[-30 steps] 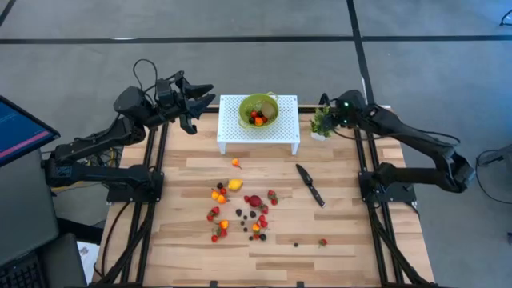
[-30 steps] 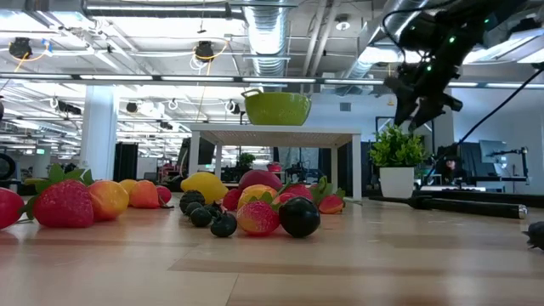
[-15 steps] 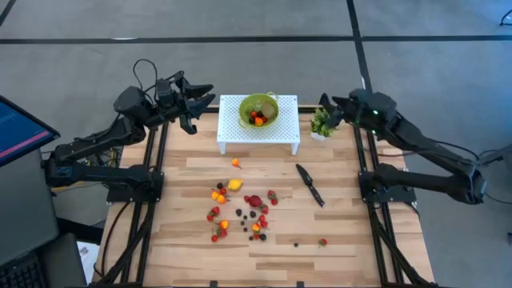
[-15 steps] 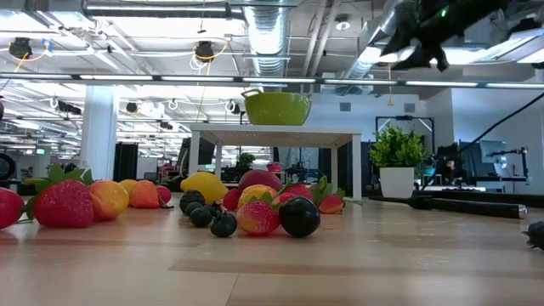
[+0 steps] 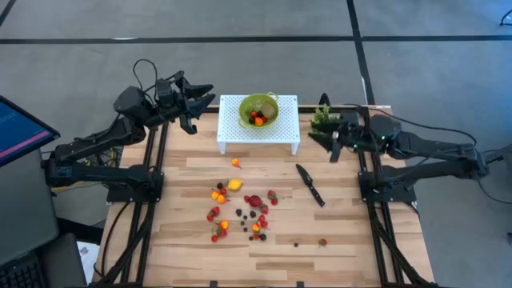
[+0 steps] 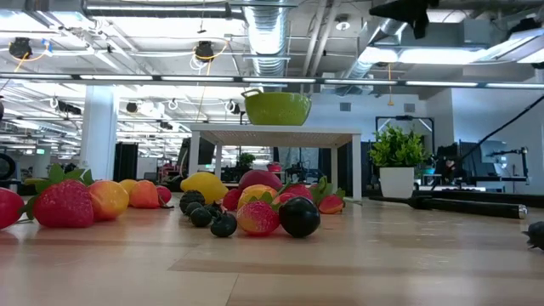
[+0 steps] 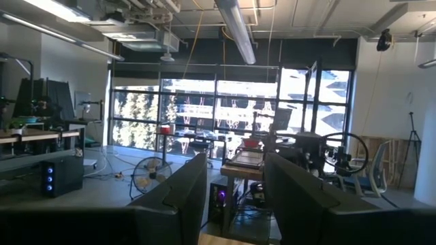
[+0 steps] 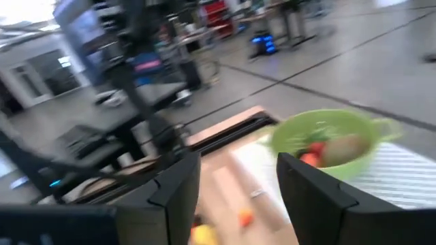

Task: Pick & Place Fruit
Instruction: Put the red strawberry into the green strainer bowl

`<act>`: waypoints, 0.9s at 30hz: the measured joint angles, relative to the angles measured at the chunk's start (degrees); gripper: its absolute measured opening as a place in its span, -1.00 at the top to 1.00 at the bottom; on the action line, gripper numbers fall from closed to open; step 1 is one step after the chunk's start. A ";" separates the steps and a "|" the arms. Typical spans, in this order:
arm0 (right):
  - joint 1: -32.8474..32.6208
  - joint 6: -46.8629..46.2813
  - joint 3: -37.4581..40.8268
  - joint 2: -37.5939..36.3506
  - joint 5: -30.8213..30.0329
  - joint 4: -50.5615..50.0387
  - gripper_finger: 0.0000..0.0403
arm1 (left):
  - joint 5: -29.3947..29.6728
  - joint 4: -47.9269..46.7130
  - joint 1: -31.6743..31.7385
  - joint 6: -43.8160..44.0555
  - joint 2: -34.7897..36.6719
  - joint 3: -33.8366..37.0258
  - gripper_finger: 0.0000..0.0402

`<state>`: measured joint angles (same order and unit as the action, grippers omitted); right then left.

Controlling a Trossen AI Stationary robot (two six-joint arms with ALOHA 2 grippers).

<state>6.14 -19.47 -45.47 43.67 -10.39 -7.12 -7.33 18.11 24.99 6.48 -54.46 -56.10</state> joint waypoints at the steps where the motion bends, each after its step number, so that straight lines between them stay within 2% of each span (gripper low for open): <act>1: -1.55 -0.33 0.00 0.55 -0.02 0.39 0.09 | 0.02 0.00 0.00 0.00 0.00 0.00 0.29; 7: -8.98 -2.10 0.00 4.49 -0.15 2.02 0.21 | 0.00 0.00 0.00 0.02 -0.01 0.00 0.29; 12: -13.39 0.05 0.00 8.25 -0.17 10.24 0.30 | 0.00 0.00 0.00 0.00 -0.02 -0.02 0.29; 15: -15.93 9.28 0.00 10.53 -0.17 19.02 0.35 | 0.01 0.00 -0.01 0.00 -0.02 0.00 0.29; 20: -19.23 32.59 -0.03 15.28 0.02 33.22 0.39 | 0.02 0.00 -0.02 0.00 0.00 -0.02 0.29; 23: -20.92 41.20 -1.16 17.66 -0.16 31.94 0.41 | 0.01 0.00 0.00 0.00 -0.01 0.00 0.29; 27: -22.36 39.90 -5.12 20.62 -1.37 26.11 0.42 | 0.00 0.00 -0.01 0.00 -0.01 0.00 0.29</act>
<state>-16.23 20.43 -50.60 64.30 -11.76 18.99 -7.33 18.11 24.98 6.48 -54.46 -56.10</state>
